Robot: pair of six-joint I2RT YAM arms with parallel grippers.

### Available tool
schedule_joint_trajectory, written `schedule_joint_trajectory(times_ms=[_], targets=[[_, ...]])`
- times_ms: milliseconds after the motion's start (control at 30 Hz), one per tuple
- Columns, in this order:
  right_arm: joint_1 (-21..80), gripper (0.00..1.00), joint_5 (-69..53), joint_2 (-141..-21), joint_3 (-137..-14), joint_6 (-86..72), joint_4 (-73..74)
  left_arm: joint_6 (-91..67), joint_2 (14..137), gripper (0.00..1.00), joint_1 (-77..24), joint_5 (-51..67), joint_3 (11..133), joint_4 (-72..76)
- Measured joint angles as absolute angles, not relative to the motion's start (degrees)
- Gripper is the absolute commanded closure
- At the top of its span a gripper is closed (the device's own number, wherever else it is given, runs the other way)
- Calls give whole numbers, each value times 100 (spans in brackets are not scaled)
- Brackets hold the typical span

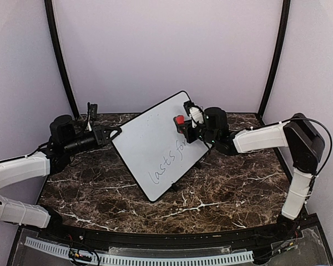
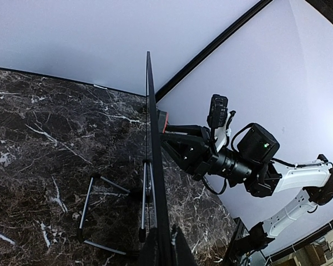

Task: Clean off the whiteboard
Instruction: Erase the whiteboard at the center of the board.

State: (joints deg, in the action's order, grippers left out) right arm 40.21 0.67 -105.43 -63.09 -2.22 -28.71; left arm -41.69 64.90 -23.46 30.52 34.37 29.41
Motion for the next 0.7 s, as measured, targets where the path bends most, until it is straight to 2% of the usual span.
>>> schedule_joint_trajectory(times_ms=[400, 700], targets=[[4108, 82, -163, -10628, -7161, -217, -2528, -4097, 6490, 100, -2355, 3186, 3435, 2965], [4331, 82, -97, -10573, -6420, -296, -3114, -4193, 6490, 100, -2351, 3092, 3435, 2910]])
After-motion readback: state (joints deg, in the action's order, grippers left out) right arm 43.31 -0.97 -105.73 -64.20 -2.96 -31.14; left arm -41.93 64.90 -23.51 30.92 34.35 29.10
